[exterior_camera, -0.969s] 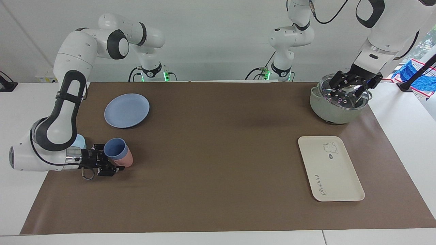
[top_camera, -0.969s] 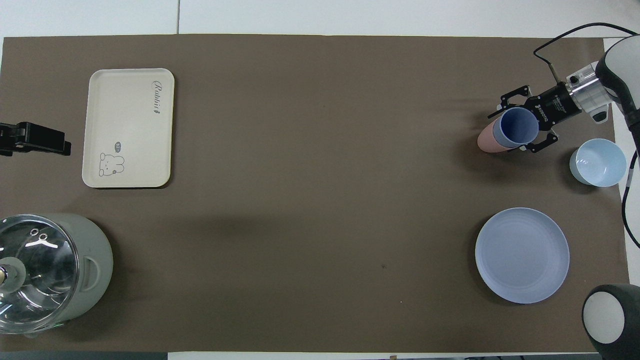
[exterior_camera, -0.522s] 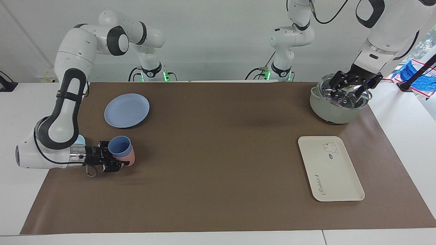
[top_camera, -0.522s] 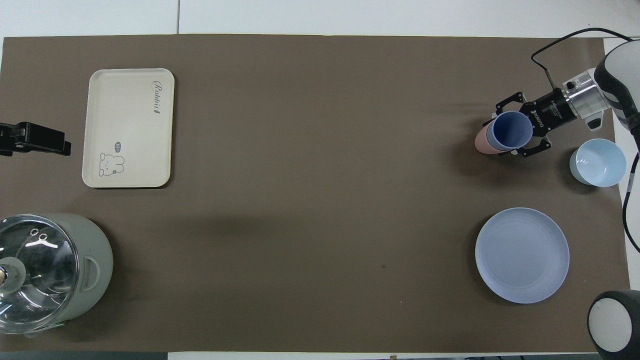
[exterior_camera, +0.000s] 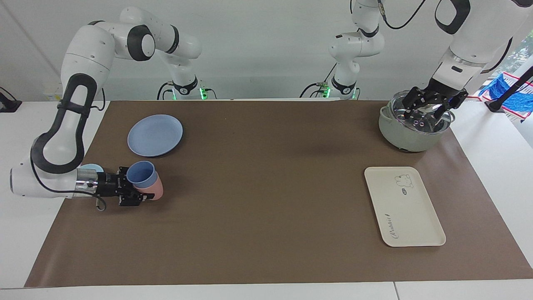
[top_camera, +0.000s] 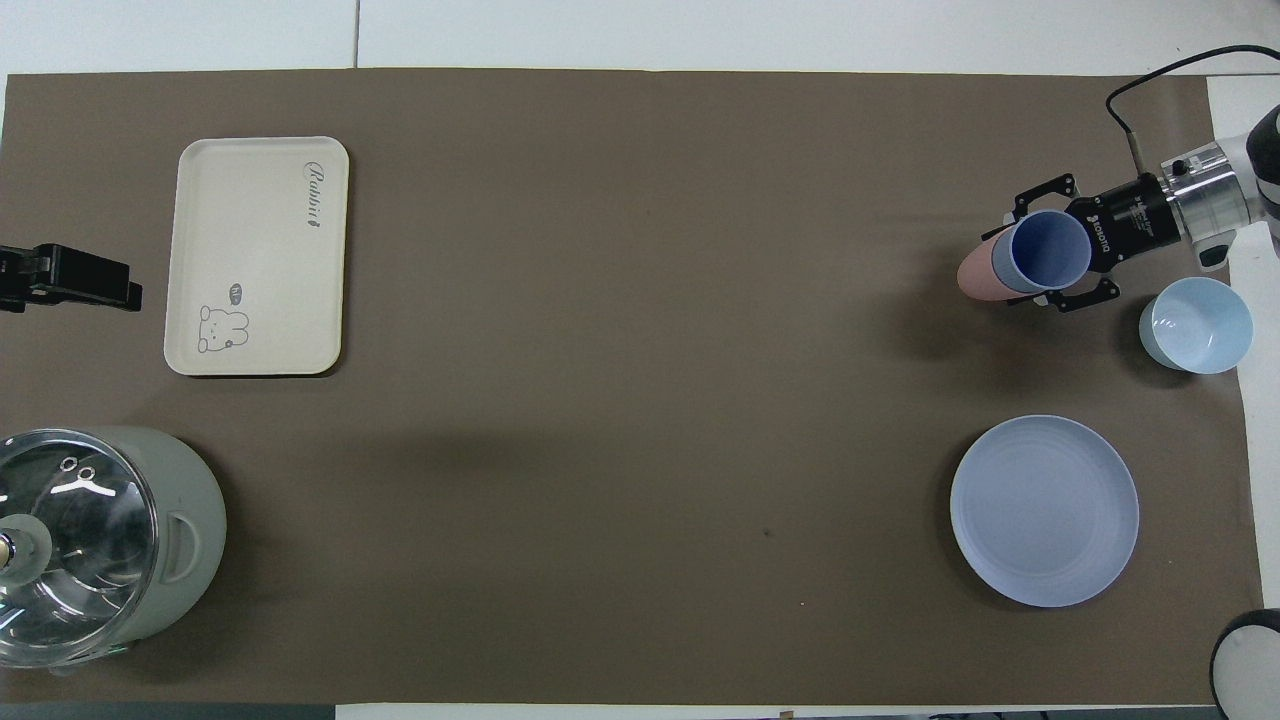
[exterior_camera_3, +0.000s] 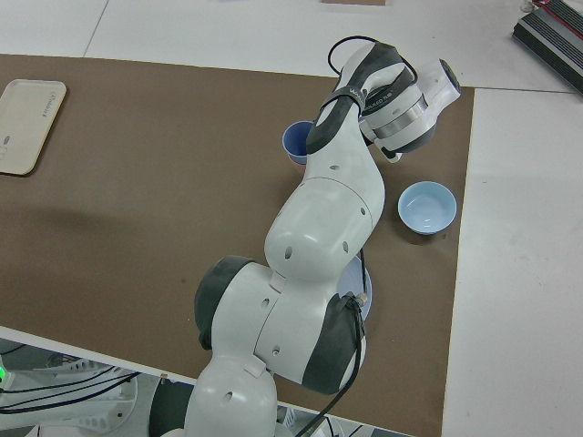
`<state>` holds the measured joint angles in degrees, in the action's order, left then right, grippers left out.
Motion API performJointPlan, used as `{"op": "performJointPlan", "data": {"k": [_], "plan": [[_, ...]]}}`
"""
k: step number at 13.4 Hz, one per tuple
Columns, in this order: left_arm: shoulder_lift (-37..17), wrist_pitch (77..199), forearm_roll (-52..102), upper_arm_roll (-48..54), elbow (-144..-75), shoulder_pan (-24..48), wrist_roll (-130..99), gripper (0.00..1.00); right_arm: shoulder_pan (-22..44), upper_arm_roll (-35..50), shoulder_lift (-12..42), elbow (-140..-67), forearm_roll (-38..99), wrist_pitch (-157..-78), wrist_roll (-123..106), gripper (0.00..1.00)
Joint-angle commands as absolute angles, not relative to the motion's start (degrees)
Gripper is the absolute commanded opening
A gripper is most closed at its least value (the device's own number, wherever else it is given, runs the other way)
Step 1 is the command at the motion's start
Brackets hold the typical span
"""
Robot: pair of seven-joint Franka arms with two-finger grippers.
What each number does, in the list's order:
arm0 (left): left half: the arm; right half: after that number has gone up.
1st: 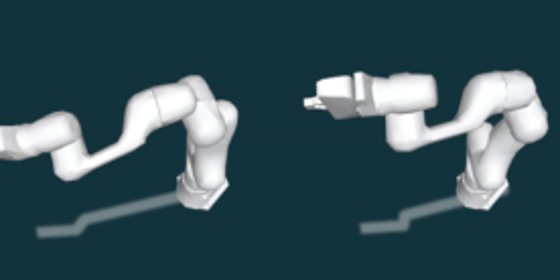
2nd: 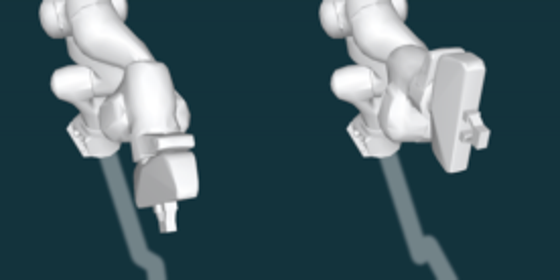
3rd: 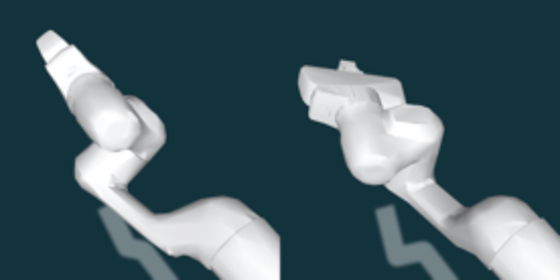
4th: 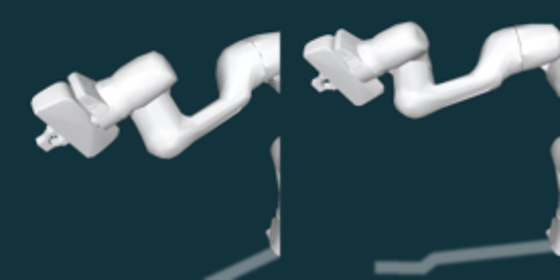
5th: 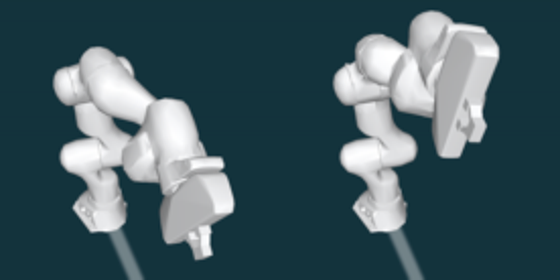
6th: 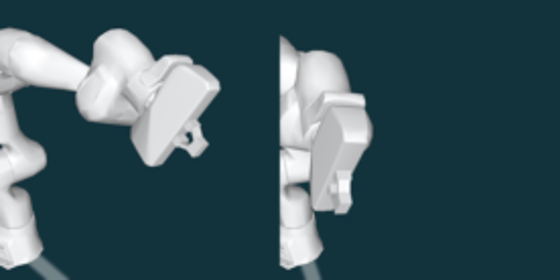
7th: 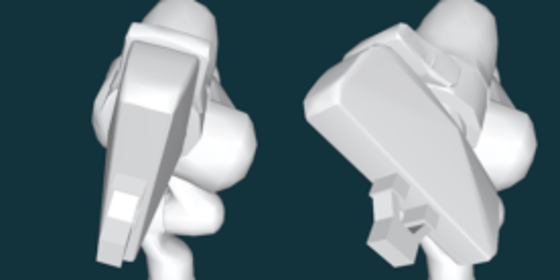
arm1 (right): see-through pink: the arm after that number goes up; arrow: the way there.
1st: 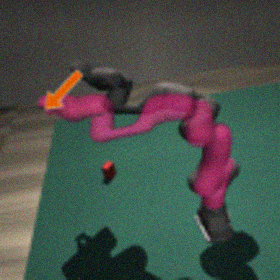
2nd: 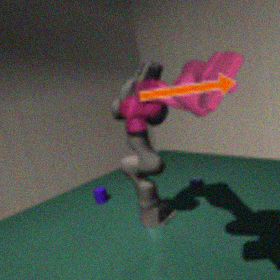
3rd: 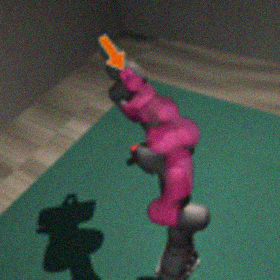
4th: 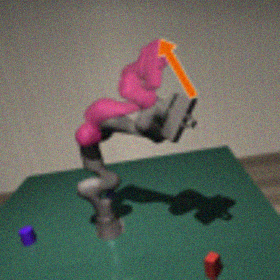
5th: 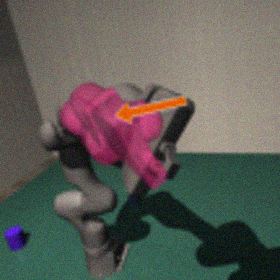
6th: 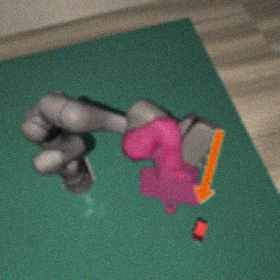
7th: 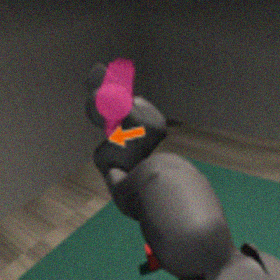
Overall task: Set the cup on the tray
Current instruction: 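Lift the nested cups with the right gripper toward the table center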
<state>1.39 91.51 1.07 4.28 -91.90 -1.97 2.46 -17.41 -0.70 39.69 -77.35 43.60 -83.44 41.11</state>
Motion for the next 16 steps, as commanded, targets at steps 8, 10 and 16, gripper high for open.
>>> {"op": "performJointPlan", "data": {"k": [8, 10, 16], "plan": [[3.2, 91.8, 1.7, 4.0, -93.8, -2.1, 2.1, 1.0, -10.5, -0.2, 26.9, -96.0, 52.4, -87.9, 44.7, 0.0], [3.1, 91.8, 1.7, 4.0, -93.8, -2.1, 2.1, 1.0, -6.4, -0.2, 25.2, -97.0, 53.6, -90.3, 49.6, 0.0], [3.3, 92.5, 1.7, 3.5, -94.0, -2.4, 1.3, 1.0, 9.2, -0.2, 21.6, -99.1, 58.4, -105.4, 65.9, 0.0]]}}
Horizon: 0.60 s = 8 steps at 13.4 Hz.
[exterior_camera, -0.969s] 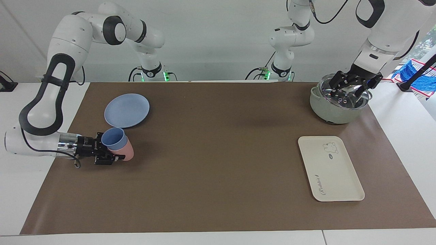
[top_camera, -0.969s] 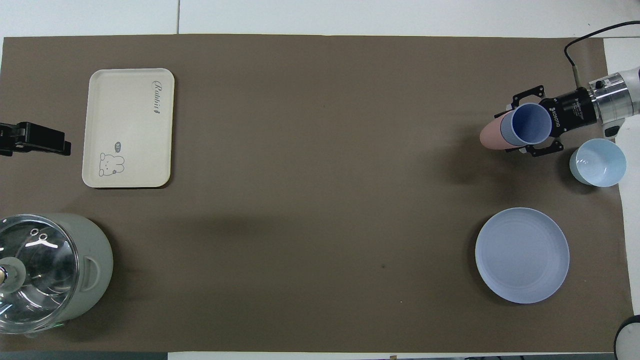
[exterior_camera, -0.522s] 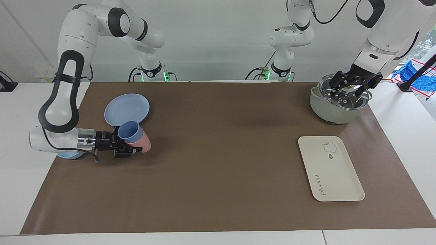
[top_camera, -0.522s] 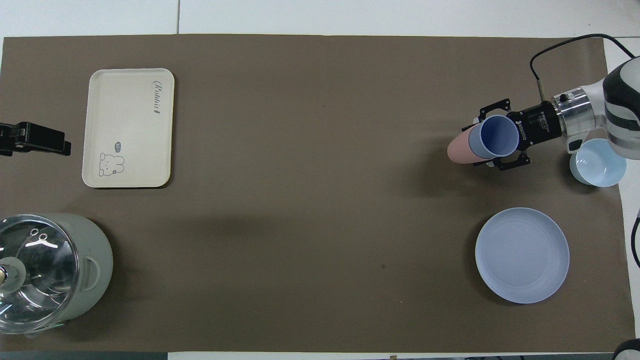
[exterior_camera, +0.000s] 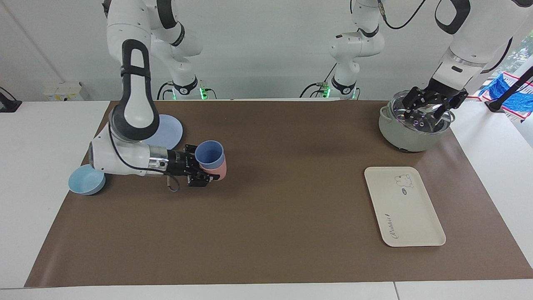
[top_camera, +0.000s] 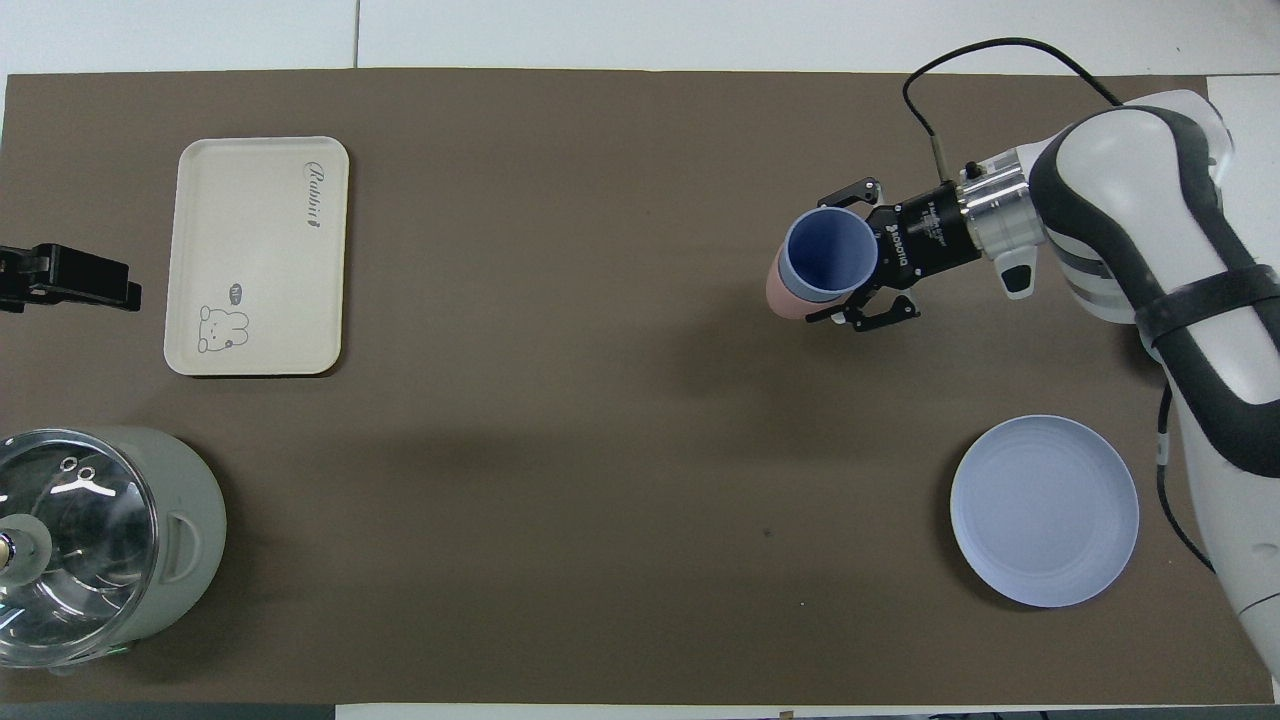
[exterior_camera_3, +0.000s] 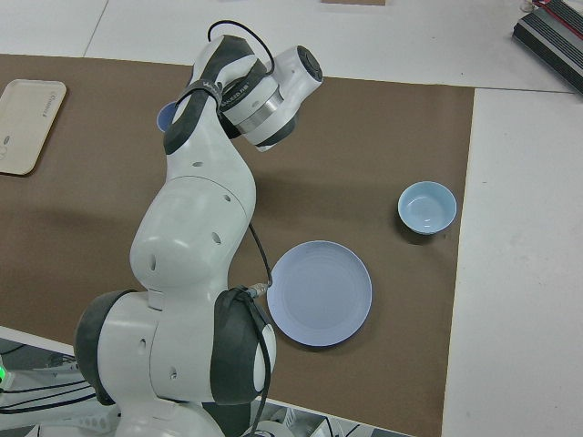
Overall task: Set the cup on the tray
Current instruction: 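Lift the nested cups with the right gripper toward the table center, then reach the left gripper to the blue cup while the right gripper holds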
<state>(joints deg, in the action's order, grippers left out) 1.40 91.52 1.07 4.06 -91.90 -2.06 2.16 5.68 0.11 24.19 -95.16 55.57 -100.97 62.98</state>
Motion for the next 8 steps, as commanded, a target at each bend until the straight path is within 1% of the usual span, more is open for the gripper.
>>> {"op": "performJointPlan", "data": {"k": [1, 3, 5, 6, 8], "plan": [[3.4, 92.9, 1.7, 3.6, -94.7, -1.8, -0.9, 1.0, 11.4, -0.1, 20.8, -100.4, 61.0, -108.3, 66.9, 0.0], [4.7, 97.7, 2.1, 4.3, -98.2, -0.5, -10.6, 1.0, 16.5, -0.2, 20.3, -101.0, 63.1, -114.2, 71.2, 0.0], [5.7, 102.4, 2.2, 4.4, -101.6, 6.2, -20.8, 1.0, 21.9, -0.2, 20.2, -101.4, 63.2, -120.6, 74.4, 0.0], [5.6, 104.0, 2.2, 4.4, -101.9, 9.5, -25.5, 1.0, 24.2, -0.2, 20.3, -101.5, 63.2, -123.4, 75.7, 0.0], [3.6, 108.0, 2.2, 4.3, -101.7, 15.7, -34.1, 1.0, 26.6, -0.1, 20.4, -101.5, 63.4, -126.5, 77.7, 0.0]]}}
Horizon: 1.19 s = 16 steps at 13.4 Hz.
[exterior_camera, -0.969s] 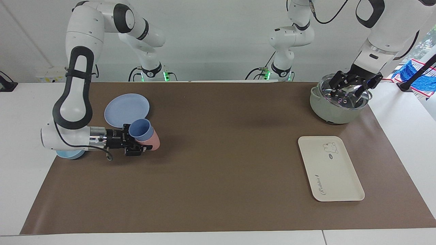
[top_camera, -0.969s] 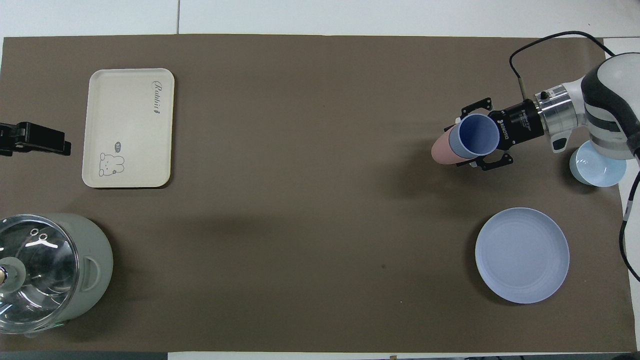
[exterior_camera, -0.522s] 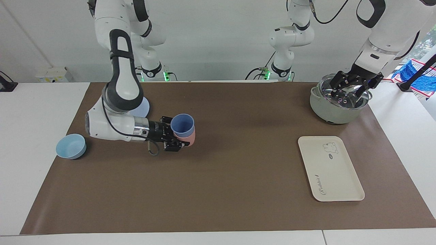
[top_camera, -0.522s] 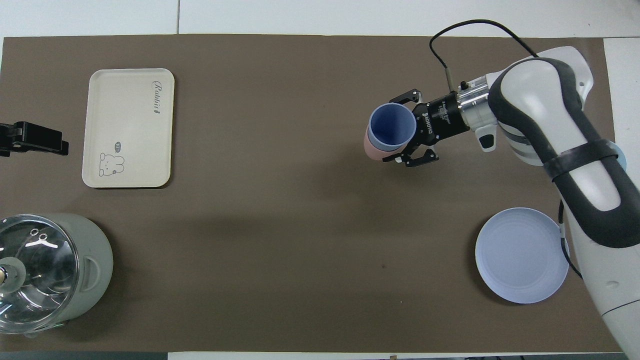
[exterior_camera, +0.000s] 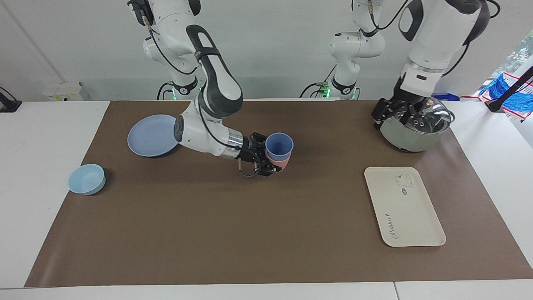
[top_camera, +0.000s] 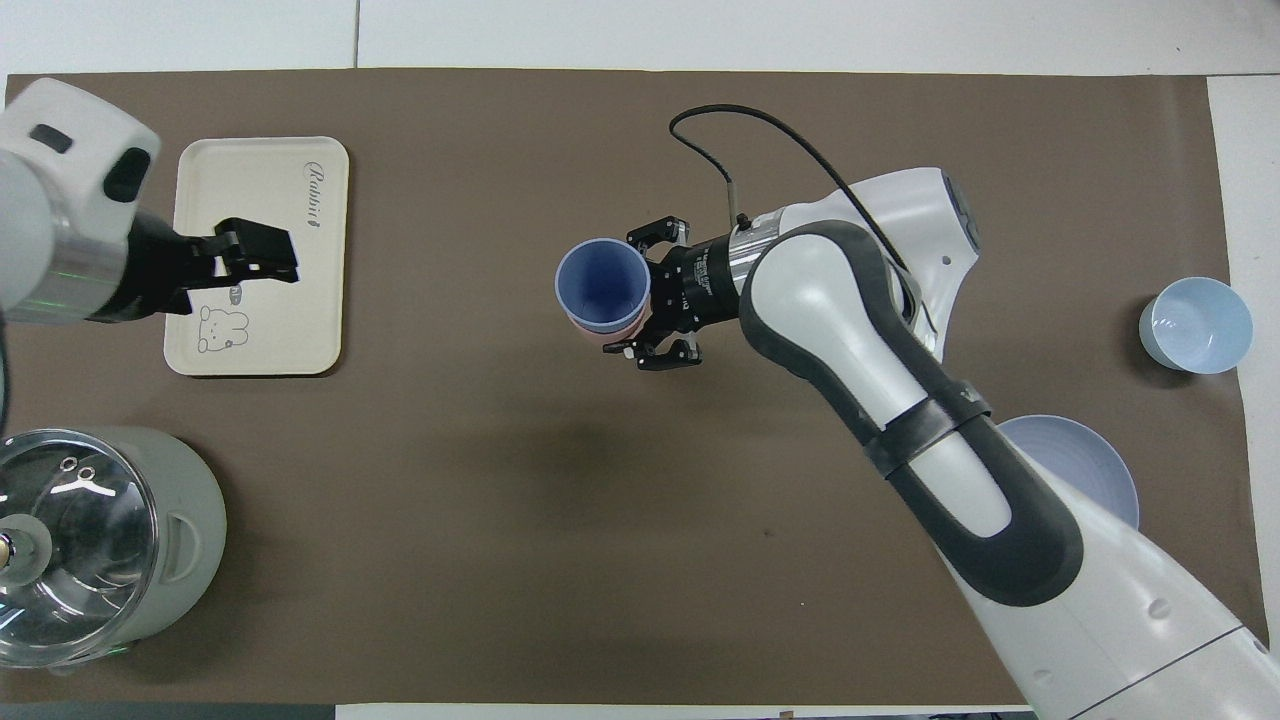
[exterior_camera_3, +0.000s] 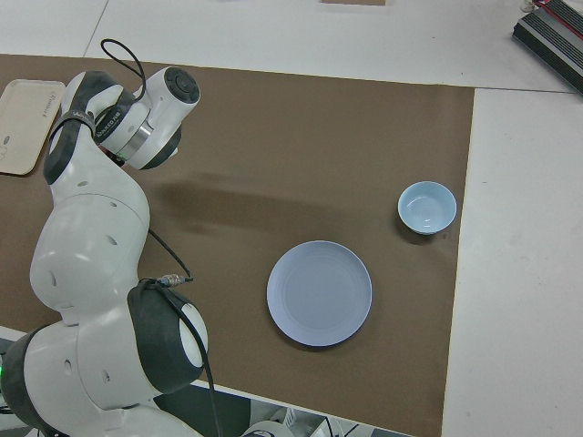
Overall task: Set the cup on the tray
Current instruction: 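Reach the left gripper to the blue cup while the right gripper holds, then close the left gripper on the rim of the blue cup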
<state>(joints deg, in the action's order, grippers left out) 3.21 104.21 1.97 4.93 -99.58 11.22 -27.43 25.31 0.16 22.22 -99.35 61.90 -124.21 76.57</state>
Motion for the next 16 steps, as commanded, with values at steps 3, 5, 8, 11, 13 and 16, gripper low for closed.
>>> {"op": "performJointPlan", "data": {"k": [3, 5, 8, 11, 13, 16], "plan": [[-0.3, 111.6, 2.1, 4.4, -100.3, 20.5, -41.3, 1.0, 29.2, -0.1, 20.4, -101.5, 66.2, -128.6, 78.3, 0.0], [-1.9, 114.2, 2.1, 4.5, -100.7, 23.5, -46.4, 1.0, 31.5, -0.2, 20.6, -101.5, 66.3, -132.3, 80.3, 0.0], [-3.2, 116.7, 2.8, 4.6, -101.1, 26.4, -51.0, 1.0, 32.1, -0.1, 20.7, -101.5, 66.6, -134.6, 80.7, 0.0], [-4.2, 117.1, 2.8, 4.6, -101.9, 26.8, -51.6, 1.0, 32.1, -0.2, 20.7, -101.5, 66.7, -134.7, 80.7, 0.0], [-4.0, 115.1, 2.8, 4.5, -101.9, 26.5, -51.2, 1.0, 32.1, -0.1, 20.7, -101.5, 66.7, -134.7, 80.7, 0.0], [-3.3, 112.8, 2.8, 4.4, -102.0, 26.3, -50.2, 0.91, 32.0, -0.1, 20.7, -101.5, 66.8, -134.7, 80.7, 0.0]]}}
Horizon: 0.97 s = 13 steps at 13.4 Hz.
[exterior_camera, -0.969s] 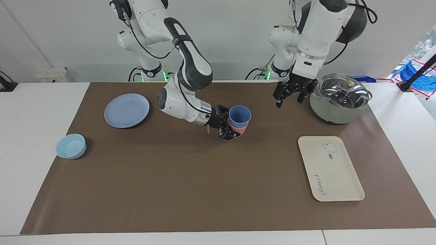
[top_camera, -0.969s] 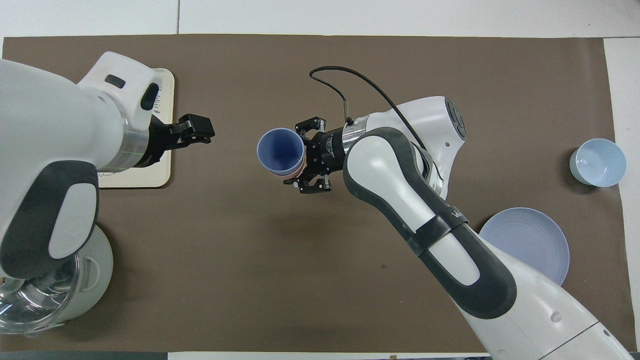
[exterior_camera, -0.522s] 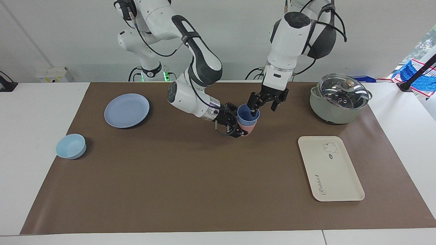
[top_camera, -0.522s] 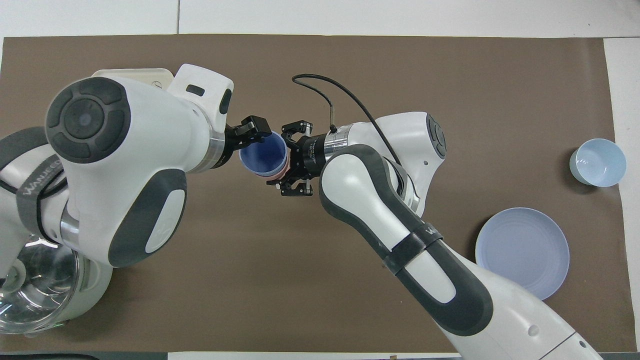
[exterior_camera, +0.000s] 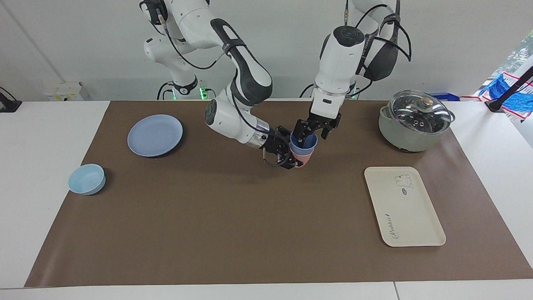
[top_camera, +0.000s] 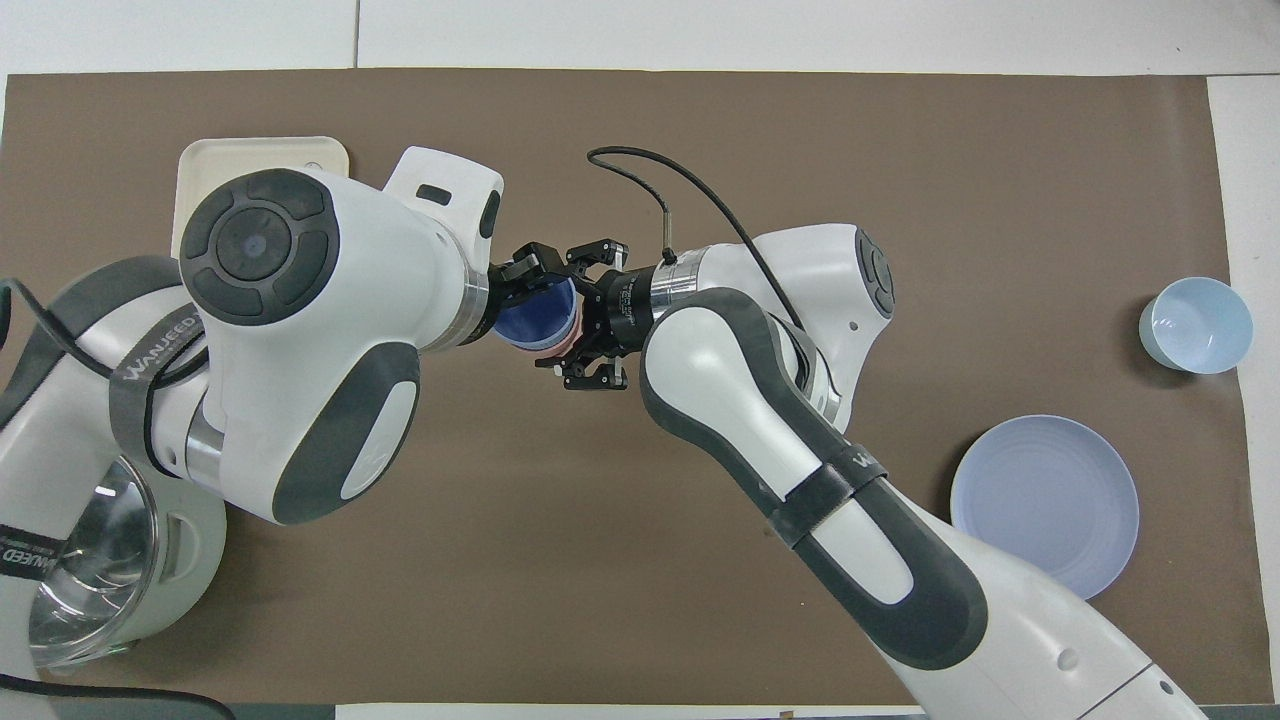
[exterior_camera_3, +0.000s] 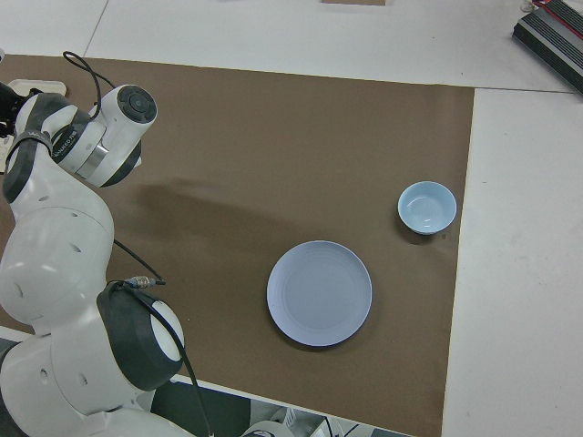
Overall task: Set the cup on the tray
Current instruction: 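Close the left gripper on the rim of the blue cup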
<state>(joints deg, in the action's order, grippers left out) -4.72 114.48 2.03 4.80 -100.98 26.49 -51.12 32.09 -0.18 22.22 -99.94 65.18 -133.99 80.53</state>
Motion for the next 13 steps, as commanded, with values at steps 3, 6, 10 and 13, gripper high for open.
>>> {"op": "performJointPlan", "data": {"k": [3, 6, 10, 13], "plan": [[-2.5, 113.0, 2.8, 4.5, -103.4, 26.1, -50.4, 0.48, 32.1, -0.2, 20.7, -101.5, 66.8, -134.8, 80.7, 0.0], [-2.5, 113.4, 2.9, 4.6, -103.3, 26.1, -50.5, 0.0, 32.1, -0.1, 20.7, -101.5, 66.8, -134.8, 80.7, 0.0], [-2.7, 112.9, 2.9, 4.6, -103.0, 26.3, -51.0, 0.0, 32.1, -0.1, 20.7, -101.5, 66.8, -134.8, 80.7, 0.0], [-2.3, 109.8, 3.0, 4.5, -100.7, 26.0, -51.1, 0.0, 32.0, -0.2, 20.7, -101.5, 66.7, -135.0, 80.7, 0.0]]}}
